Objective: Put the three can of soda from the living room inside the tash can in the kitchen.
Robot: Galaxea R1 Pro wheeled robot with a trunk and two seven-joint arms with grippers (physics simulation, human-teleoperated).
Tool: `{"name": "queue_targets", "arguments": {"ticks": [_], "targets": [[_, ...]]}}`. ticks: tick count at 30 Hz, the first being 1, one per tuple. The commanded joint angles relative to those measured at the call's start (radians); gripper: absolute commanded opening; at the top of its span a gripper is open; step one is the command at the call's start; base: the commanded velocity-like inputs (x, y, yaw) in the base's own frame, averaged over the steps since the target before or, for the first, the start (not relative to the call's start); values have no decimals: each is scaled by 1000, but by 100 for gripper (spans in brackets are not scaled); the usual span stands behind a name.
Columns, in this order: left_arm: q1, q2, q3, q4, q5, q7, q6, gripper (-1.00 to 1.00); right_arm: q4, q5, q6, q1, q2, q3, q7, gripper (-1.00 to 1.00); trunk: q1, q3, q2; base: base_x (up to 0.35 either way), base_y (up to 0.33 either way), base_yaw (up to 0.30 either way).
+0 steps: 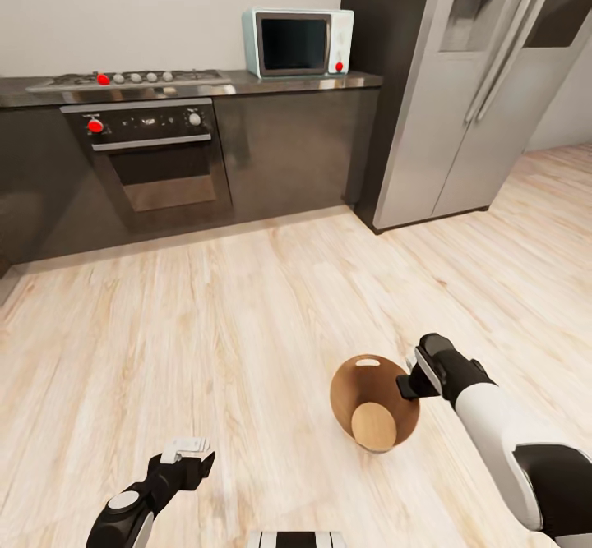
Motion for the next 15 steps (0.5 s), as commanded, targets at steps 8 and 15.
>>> {"name": "queue_targets", "arguments": {"ticks": [8, 15], "targets": [[0, 0, 0, 2, -2, 0, 6, 100, -6, -17, -27, 41, -1, -3, 6, -100, -31, 25, 56, 0, 0, 0], [0, 0, 0, 21, -1, -1, 6, 100, -4, -17, -37, 46, -2, -4, 7, -100, -58, 47, 105, 0, 0, 0]]}}
